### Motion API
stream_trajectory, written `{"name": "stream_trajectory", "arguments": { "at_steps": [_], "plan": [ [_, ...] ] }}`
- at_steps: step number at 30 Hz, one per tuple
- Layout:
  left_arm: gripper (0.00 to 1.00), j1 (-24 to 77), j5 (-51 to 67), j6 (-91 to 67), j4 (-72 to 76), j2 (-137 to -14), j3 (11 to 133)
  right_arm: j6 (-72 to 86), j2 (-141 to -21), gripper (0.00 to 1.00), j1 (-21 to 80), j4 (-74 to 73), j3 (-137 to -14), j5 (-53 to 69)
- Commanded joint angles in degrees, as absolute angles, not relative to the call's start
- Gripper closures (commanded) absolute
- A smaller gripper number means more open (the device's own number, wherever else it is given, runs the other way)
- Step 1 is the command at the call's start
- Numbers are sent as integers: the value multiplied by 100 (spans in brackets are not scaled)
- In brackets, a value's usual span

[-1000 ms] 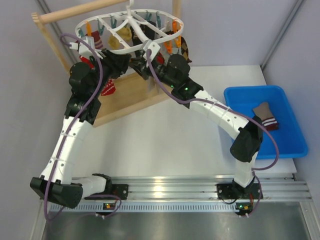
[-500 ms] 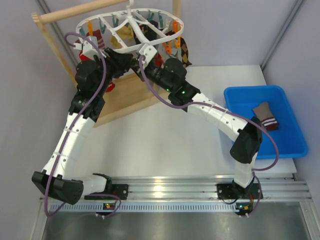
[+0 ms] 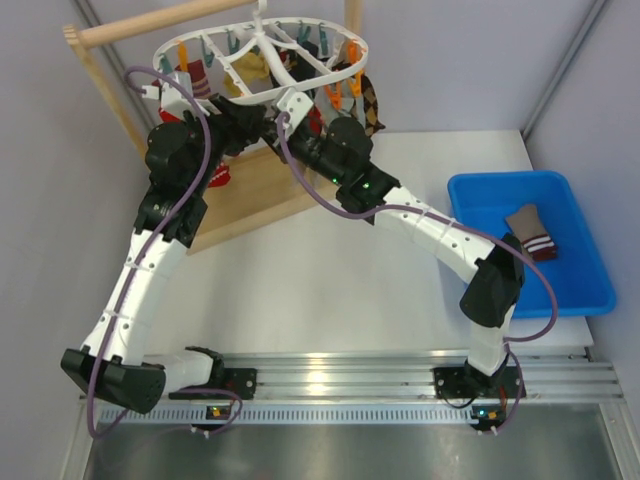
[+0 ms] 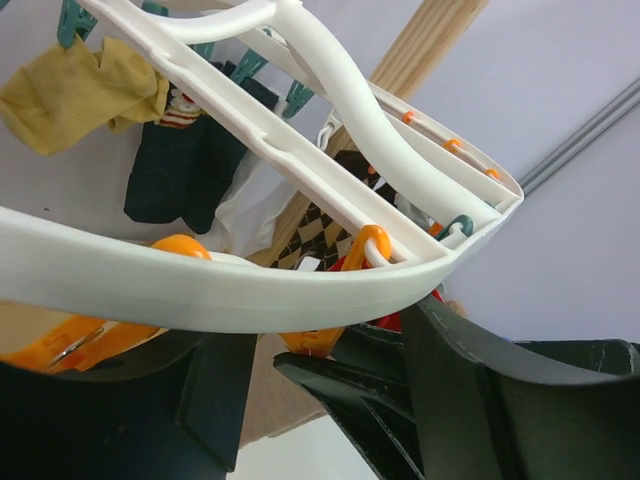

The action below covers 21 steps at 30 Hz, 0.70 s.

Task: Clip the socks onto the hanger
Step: Open the clamp at the hanger.

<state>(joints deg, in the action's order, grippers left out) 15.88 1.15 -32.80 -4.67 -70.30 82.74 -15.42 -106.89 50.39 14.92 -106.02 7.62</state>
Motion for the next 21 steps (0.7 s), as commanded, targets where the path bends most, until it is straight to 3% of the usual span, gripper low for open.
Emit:
{"name": "stream_trajectory", "arguments": {
  "at_steps": [1, 3, 14, 15, 18, 21],
  "plan": [
    [39, 1503, -422, -3173, 615, -6794, 8517, -1600, -10406, 100, 5212, 1230, -10468, 958],
    [44, 1512, -465, -3129, 598, -6820, 8517, -1591, -10415, 100, 5212, 1231, -10468, 958],
    [93, 1503, -466, -3111, 615, -6943, 8499, -1643, -10283, 100, 5212, 1204, -10371, 1257],
    [96, 1503, -448, -3103, 607, -6969, 8499, -1670, -10240, 88, 5212, 1161, -10354, 1266],
    [100, 1503, -343, -3085, 606, -6987, 8499, -1705, -10100, 65, 5194, 1108, -10222, 1274],
    [100, 1503, -282, -3111, 571, -7005, 8473, -1696, -9880, 48, 5124, 967, -10038, 1292]
  ]
}}
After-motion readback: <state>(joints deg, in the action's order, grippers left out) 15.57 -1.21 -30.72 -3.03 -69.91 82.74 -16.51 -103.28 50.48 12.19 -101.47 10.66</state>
